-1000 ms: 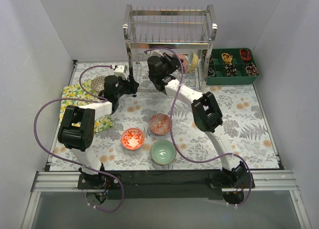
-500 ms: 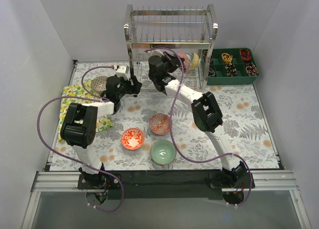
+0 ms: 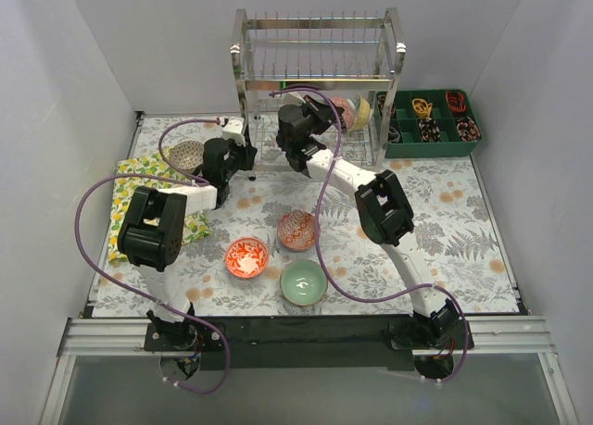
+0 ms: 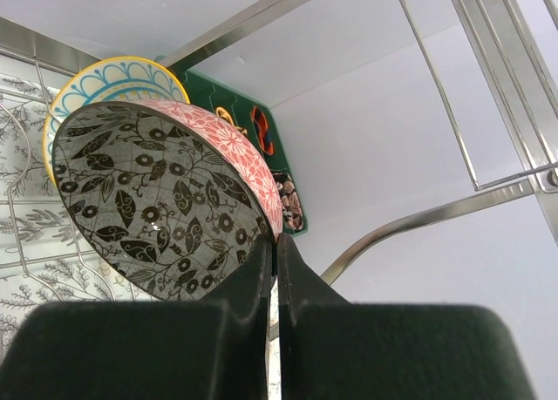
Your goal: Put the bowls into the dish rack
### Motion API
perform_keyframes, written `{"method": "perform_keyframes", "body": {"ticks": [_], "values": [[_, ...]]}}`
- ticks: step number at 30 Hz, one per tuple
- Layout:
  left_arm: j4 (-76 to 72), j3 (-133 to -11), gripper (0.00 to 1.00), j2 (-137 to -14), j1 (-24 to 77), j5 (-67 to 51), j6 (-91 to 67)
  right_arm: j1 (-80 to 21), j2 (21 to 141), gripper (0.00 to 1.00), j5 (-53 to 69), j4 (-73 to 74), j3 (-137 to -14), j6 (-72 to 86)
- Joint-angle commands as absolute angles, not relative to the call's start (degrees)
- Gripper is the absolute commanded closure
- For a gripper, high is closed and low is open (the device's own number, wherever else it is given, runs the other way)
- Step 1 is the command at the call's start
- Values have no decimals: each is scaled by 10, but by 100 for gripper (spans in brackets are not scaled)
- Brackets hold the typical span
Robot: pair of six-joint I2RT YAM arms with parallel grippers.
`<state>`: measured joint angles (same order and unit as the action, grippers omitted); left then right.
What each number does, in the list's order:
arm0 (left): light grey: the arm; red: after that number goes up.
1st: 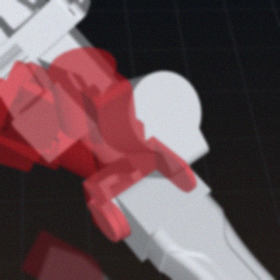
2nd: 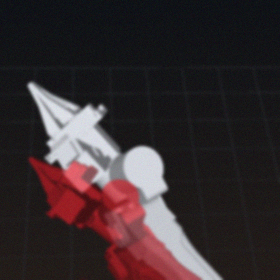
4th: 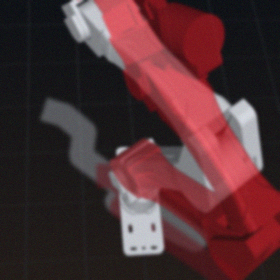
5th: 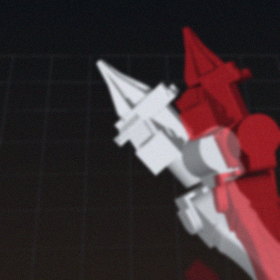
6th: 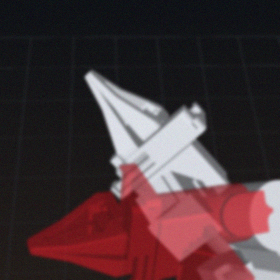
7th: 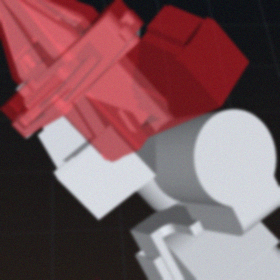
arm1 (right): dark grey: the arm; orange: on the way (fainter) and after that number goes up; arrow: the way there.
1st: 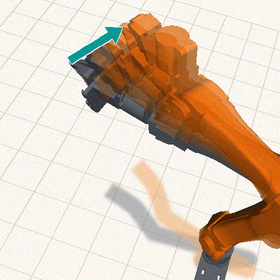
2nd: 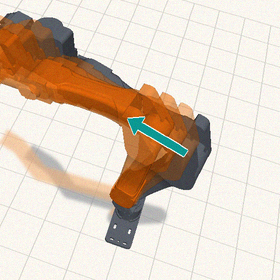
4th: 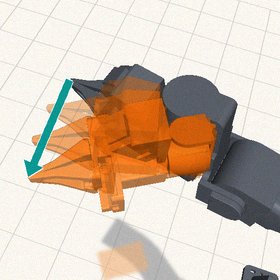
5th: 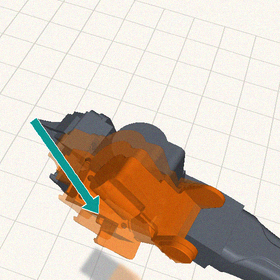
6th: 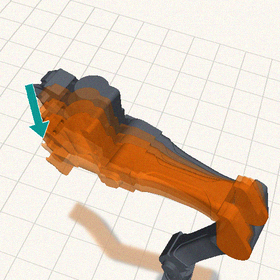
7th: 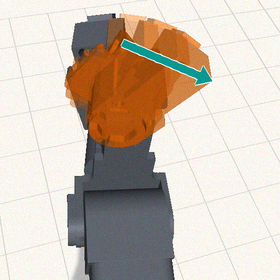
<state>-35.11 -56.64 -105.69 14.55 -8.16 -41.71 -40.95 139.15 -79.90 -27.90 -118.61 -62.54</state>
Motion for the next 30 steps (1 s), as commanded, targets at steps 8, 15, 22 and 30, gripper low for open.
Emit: {"method": "perform_keyframes", "body": {"ticks": [8,15,22,30], "values": [[-324,-496,100,-958,154,-91,-456,-409,1401,99,-821,-406,-1220,-666],[-289,-483,95,-948,154,-99,-464,-413,1439,99,-816,-462,-1241,-710],[-243,-502,78,-967,156,-105,-468,-412,1480,99,-804,-496,-1289,-734],[-194,-541,79,-999,168,-107,-466,-412,1527,99,-786,-509,-1361,-726]]}}
